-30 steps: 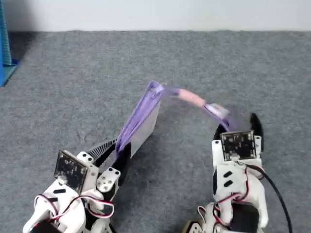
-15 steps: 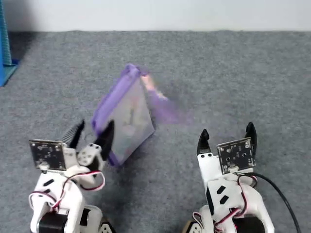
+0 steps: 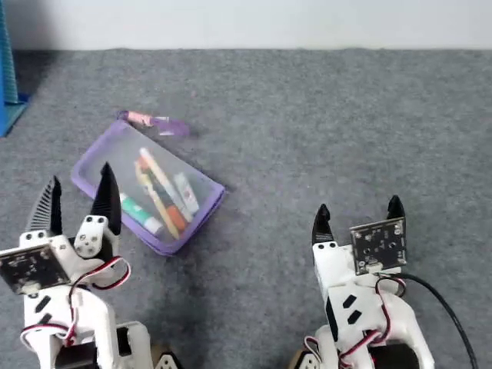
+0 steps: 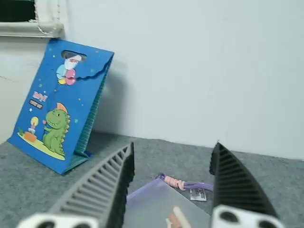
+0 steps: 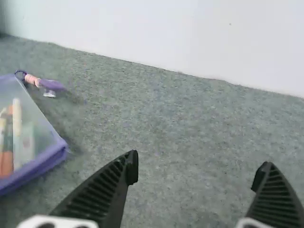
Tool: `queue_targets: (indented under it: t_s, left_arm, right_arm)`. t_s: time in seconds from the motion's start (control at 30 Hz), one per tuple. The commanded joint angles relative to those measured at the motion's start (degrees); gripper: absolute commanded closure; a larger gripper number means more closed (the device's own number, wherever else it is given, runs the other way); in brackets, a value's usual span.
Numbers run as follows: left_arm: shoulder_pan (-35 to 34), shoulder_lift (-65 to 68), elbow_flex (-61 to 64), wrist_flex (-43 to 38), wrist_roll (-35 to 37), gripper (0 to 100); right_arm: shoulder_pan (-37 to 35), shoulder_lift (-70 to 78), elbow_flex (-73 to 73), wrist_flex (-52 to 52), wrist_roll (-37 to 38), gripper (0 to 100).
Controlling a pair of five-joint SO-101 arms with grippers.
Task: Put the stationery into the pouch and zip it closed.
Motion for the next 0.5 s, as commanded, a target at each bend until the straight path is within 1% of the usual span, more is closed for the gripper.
queue_targets:
  t_s: [0.0,0.03,0.13,0.2,0.23,0.3,0.33,0.47]
  left_arm:
    - [-0.4,-0.2,-4.4,3.8,-0.4,77]
    - [-0.4,-0.2,-5.1,6.3,-0.4,80]
    - [1.8,-0.2,-7.9,12.7,-1.0,99]
    - [4.8,-0.2,-9.2,16.4,-1.3,97]
    - [6.4,-0.2,-9.7,17.7,-1.1,98]
    - [9.4,-0.2,-9.9,20.0,-0.8,99]
    - [10.5,-0.2,-9.8,21.3,-0.1,99]
    - [13.7,-0.2,-9.6,27.2,0.6,99]
  right_arm:
    - [-0.2,0.3,-3.2,3.0,-3.7,66.2]
    - [-0.2,0.3,-3.2,4.2,-3.9,70.2]
    - [0.0,0.3,-3.2,5.6,-4.1,85.5]
    - [0.1,0.3,-3.2,5.9,-4.1,95.5]
    - [0.1,0.3,-3.1,5.9,-4.1,99.4]
    - [0.1,0.3,-2.8,6.9,-4.2,97.6]
    - [0.1,0.3,-2.8,7.9,-4.7,99.0]
    - [0.2,0.3,-2.5,11.3,-9.0,99.1]
